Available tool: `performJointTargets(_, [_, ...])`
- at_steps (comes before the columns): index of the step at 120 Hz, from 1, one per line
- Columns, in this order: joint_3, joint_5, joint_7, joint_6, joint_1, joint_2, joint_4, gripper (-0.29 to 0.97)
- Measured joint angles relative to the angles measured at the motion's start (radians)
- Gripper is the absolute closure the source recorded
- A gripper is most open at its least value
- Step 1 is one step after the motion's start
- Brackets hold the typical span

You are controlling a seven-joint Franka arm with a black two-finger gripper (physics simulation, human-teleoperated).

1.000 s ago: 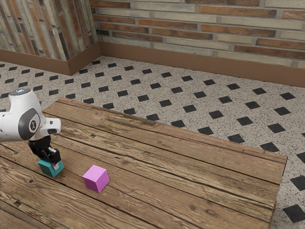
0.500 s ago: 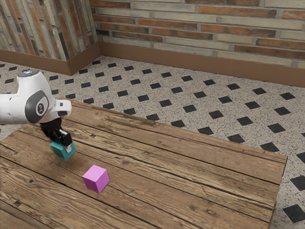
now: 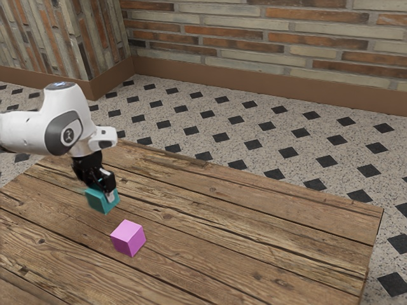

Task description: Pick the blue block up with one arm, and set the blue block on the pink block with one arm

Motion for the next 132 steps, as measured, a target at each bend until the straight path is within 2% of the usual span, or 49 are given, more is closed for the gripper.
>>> performJointTargets(20, [-0.044,0.01,-0.083,-0.035,-0.043,-0.012,-0.001,0.34])
performJointTargets(41, [-0.051,0.012,-0.158,-0.056,-0.121,-0.038,-0.029,0.34])
performJointTargets(70, [-0.051,0.014,-0.232,-0.066,-0.07,-0.055,-0.049,0.34])
performJointTargets(113, [-0.052,0.015,-0.3,-0.064,-0.081,-0.111,-0.11,0.34])
performJointTargets(132, [-0.053,0.016,-0.319,-0.062,-0.115,-0.115,-0.117,0.34])
